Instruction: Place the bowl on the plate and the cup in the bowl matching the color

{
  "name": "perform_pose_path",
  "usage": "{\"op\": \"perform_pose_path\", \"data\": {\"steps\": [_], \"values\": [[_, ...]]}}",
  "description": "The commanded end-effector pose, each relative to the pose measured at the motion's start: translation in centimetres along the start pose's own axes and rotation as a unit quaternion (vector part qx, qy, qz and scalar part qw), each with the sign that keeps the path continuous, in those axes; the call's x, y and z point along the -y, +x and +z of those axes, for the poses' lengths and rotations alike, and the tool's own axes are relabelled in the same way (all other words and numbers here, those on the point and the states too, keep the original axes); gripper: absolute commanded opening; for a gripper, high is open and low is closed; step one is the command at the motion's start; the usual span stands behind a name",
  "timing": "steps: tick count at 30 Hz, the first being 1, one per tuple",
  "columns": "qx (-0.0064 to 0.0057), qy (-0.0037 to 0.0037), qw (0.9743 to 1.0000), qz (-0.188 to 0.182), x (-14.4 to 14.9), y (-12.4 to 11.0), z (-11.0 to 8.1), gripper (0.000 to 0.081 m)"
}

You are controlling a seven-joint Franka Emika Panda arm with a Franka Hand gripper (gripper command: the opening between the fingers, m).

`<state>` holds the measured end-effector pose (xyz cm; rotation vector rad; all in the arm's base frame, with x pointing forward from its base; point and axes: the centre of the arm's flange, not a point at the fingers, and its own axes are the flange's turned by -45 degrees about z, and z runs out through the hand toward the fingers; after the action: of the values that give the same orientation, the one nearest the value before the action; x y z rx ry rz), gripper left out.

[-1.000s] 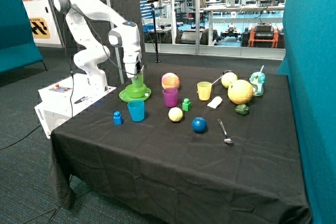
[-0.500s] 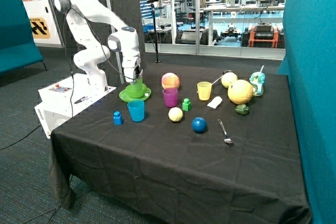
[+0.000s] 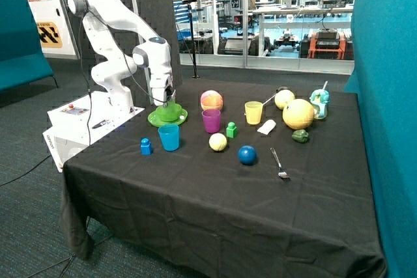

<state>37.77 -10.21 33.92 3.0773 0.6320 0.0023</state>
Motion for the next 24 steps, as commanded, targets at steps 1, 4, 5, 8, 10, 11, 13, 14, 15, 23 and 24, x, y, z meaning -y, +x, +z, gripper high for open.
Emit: {"op": "perform_pose_path", "data": {"steps": [1,4,5,8,10,11,13,14,15,23,24], "values": [[0.0007,0.00018,1.0000,-0.002,-0.17,-0.25,0.32,0.0410],[0.0007,0.00019,1.0000,-0.008,-0.12,-0.23,0.29,0.0590],[0.0007,0.00019,1.0000,-0.008,-0.11,-0.23,0.28,0.0614],[0.0007,0.00019,0.9999,-0.010,-0.01,-0.25,0.33,0.0619],[0.0007,0.00019,0.9999,-0.012,0.07,-0.27,0.38,0.0632],[0.0007,0.00019,0.9999,-0.013,0.11,-0.29,0.40,0.0636],[0.0007,0.00019,0.9999,-0.014,0.19,-0.32,0.46,0.0653],[0.0007,0.00019,0.9999,-0.015,0.26,-0.34,0.53,0.0668],[0.0007,0.00019,0.9999,-0.015,0.31,-0.35,0.58,0.0688],[0.0007,0.00019,0.9999,-0.017,0.44,-0.29,0.70,0.0715],[0.0007,0.00019,0.9999,-0.017,0.46,-0.26,0.69,0.0712]]}}
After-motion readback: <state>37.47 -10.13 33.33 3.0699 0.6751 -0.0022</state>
